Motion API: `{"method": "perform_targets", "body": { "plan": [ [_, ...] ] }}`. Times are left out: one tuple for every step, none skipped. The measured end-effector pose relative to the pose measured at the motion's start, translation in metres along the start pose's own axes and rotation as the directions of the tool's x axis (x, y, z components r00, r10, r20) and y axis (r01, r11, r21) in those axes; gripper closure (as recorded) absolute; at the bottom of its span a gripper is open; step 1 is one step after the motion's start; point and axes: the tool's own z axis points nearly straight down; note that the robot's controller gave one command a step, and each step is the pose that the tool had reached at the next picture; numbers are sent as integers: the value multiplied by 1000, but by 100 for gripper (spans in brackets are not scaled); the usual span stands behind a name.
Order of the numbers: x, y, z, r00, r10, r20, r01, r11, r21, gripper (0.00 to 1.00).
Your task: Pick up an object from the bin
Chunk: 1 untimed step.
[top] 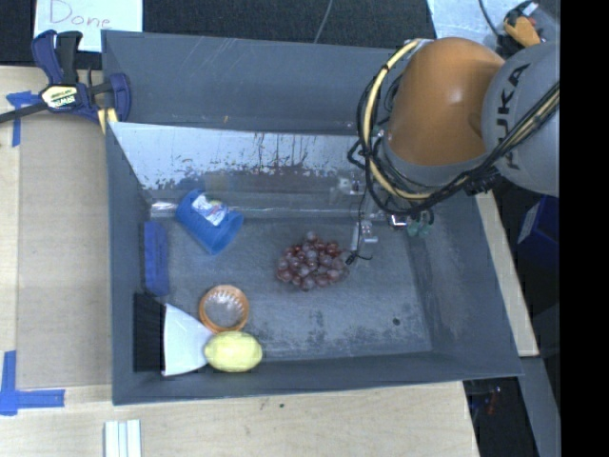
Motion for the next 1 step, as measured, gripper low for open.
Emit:
{"method": "perform_targets", "body": {
  "plan": [
    [-2, 0, -5, 1000, 0, 9, 0, 1000, 0, 0]
  ]
}}
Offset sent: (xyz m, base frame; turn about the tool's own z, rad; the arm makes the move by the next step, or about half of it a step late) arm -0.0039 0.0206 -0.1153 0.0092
